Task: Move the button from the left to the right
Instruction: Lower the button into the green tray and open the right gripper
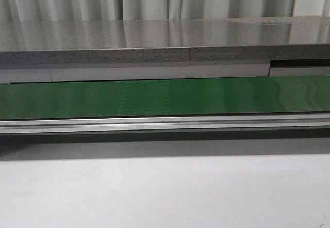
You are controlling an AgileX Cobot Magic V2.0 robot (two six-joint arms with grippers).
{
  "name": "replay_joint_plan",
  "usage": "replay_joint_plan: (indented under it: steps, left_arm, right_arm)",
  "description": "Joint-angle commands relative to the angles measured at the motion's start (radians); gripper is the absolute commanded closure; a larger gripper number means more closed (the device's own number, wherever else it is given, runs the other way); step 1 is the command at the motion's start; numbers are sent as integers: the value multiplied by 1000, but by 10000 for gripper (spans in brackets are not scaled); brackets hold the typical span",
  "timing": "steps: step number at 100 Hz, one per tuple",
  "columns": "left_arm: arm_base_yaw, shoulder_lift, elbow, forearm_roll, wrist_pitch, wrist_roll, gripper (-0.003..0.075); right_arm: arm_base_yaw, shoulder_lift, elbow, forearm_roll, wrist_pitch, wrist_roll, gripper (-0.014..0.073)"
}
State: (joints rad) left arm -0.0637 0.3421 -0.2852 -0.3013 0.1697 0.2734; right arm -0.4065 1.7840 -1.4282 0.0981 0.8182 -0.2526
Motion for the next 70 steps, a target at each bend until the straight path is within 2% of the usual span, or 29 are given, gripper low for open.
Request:
replay_joint_plan:
  steps: [1, 50, 60, 70]
  left_arm:
    - [-9, 3, -26, -14, -82, 1, 741]
    - [-9, 3, -26, -14, -82, 1, 741]
    - [-9, 3, -26, -14, -82, 1, 741]
    - [-9, 3, -26, -14, -82, 1, 741]
  right_arm:
    - [-22, -25, -35, -8, -59, -9, 462]
    - [-33, 124, -35, -34, -38, -9, 455]
    - [-33, 127, -35, -34, -39, -9, 375]
    - [-33, 127, -35, -34, -41, -8, 218]
